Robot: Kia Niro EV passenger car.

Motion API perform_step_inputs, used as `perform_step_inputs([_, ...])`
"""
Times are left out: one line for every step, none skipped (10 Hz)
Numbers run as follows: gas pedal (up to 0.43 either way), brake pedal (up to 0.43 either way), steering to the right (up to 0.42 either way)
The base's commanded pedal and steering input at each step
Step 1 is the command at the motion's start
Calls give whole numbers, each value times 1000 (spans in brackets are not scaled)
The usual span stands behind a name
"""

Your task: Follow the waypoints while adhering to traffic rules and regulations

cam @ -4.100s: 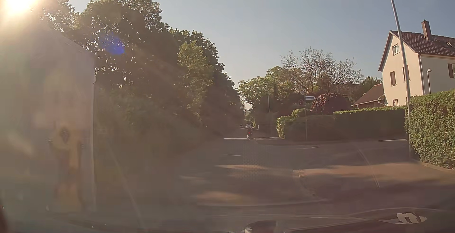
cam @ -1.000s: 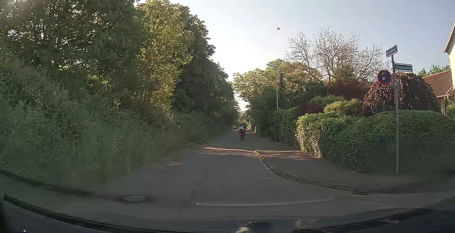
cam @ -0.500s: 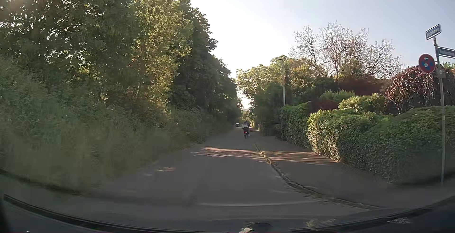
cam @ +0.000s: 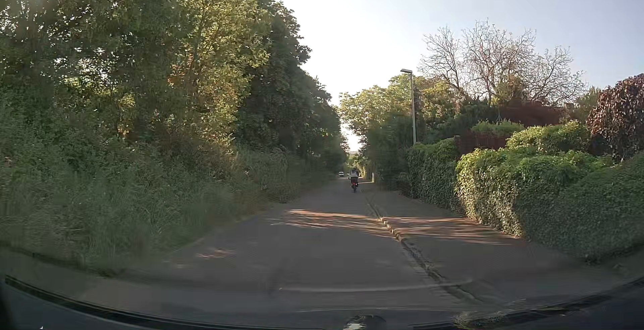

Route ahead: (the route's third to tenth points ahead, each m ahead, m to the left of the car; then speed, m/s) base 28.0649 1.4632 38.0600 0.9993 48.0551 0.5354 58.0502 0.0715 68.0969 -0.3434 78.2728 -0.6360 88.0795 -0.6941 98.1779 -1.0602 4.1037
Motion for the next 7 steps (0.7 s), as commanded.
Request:
perform_step_inputs([79, 0, -26])
perform_step_inputs([79, 0, -26])
perform_step_inputs([79, 0, -27])
perform_step_inputs([79, 0, -27])
perform_step_inputs([79, 0, -26])
perform_step_inputs([79, 0, -18])
perform_step_inputs([79, 0, -10])
